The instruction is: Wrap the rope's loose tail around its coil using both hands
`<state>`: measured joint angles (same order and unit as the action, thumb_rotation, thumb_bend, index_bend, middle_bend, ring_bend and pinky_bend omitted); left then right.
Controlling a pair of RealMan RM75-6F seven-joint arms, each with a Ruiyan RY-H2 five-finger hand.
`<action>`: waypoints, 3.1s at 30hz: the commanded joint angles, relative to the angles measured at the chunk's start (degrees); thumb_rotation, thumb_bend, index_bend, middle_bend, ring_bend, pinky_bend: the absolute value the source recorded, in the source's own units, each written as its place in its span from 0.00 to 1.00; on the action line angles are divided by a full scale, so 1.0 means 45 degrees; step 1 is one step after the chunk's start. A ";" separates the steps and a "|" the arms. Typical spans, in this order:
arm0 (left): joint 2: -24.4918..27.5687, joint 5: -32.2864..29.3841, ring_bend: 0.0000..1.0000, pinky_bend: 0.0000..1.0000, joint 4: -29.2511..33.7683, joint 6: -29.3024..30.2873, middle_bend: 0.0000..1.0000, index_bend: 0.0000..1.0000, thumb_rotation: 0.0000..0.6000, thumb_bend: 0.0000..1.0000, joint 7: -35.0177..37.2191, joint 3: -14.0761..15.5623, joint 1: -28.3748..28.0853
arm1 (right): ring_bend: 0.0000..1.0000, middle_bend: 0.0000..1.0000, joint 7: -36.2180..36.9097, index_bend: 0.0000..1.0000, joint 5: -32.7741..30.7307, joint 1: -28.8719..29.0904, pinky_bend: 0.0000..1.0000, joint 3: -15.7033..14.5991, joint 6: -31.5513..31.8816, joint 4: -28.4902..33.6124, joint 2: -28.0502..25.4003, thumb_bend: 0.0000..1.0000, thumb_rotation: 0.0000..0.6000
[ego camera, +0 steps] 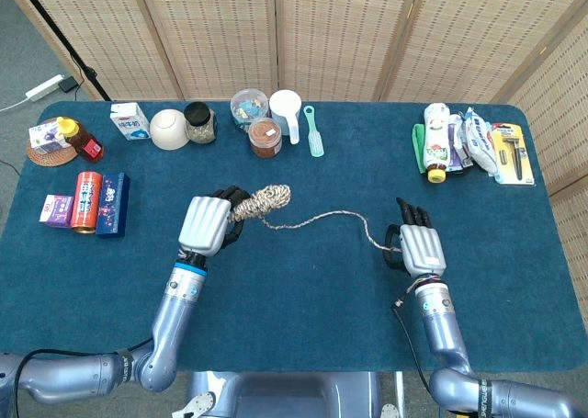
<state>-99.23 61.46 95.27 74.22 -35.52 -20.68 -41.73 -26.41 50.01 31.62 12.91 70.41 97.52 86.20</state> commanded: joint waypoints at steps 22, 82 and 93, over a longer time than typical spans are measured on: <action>-0.1718 0.1466 0.44 0.60 -0.4414 -0.0554 0.39 0.52 1.00 0.53 0.1722 -0.0500 -0.2060 | 0.00 0.00 0.0027 0.74 0.2599 -0.0405 0.00 -0.0443 0.0452 0.4925 -0.2496 0.51 1.00; -0.4565 0.4681 0.42 0.60 -1.1431 -0.2237 0.38 0.50 1.00 0.51 0.4736 0.2377 -0.3061 | 0.00 0.00 -0.1352 0.74 -0.9876 0.8672 0.00 0.5131 0.0812 0.3845 -0.4420 0.63 1.00; -0.3948 0.5651 0.42 0.60 -1.1359 -0.2188 0.38 0.51 1.00 0.50 0.6055 0.3082 -0.2997 | 0.00 0.00 -0.0328 0.74 -1.0071 0.8422 0.00 0.5241 -0.0857 0.1472 -0.3989 0.63 1.00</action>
<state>-117.74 86.18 43.84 64.32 -9.46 -7.39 -55.22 -29.67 5.58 70.24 35.66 69.28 105.85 68.24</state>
